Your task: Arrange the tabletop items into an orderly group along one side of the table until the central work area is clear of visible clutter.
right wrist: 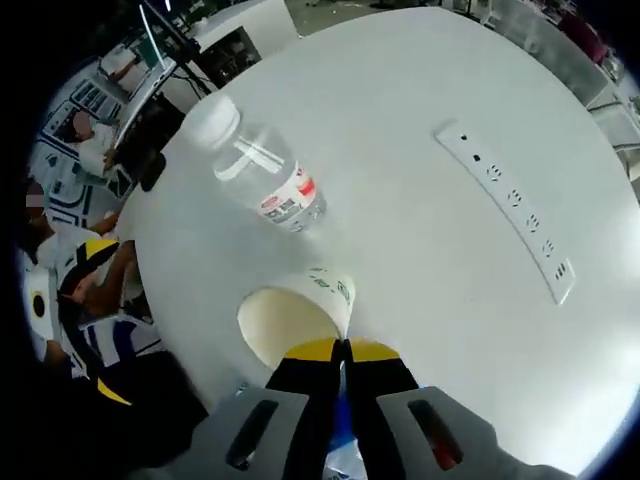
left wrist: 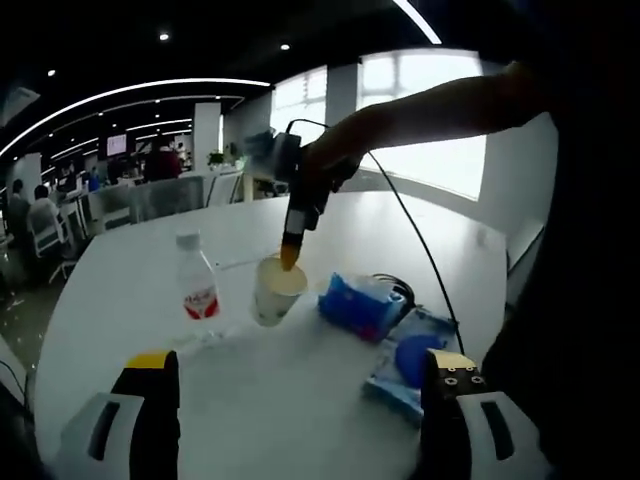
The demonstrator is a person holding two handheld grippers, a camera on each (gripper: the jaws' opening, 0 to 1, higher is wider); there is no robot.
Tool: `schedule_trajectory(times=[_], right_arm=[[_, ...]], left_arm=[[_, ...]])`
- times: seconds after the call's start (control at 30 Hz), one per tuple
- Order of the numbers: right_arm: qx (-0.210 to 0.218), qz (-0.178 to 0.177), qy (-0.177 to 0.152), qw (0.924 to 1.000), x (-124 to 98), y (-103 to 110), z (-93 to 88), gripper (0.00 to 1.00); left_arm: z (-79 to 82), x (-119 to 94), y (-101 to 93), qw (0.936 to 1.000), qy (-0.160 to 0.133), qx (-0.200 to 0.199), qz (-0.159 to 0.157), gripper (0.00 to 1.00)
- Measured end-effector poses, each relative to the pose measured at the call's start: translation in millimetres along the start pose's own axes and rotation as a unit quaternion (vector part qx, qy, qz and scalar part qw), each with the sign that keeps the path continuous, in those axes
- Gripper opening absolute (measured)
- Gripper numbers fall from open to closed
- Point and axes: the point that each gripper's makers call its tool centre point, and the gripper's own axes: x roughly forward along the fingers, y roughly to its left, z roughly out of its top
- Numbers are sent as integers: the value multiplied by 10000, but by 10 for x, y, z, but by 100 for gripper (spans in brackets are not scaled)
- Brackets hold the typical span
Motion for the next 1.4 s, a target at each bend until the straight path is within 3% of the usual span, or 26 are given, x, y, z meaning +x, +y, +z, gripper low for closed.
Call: schedule_trajectory(times=[0.67, 1.4], right_arm=[[63, 53, 211, 9997, 147, -91, 84, 0], [48, -20, 364, 9993, 235, -149, 222, 0]], left_arm=[[44, 71, -28, 9998, 50, 170, -88, 99], [20, 18, -1, 10000, 21, 37, 13, 99]])
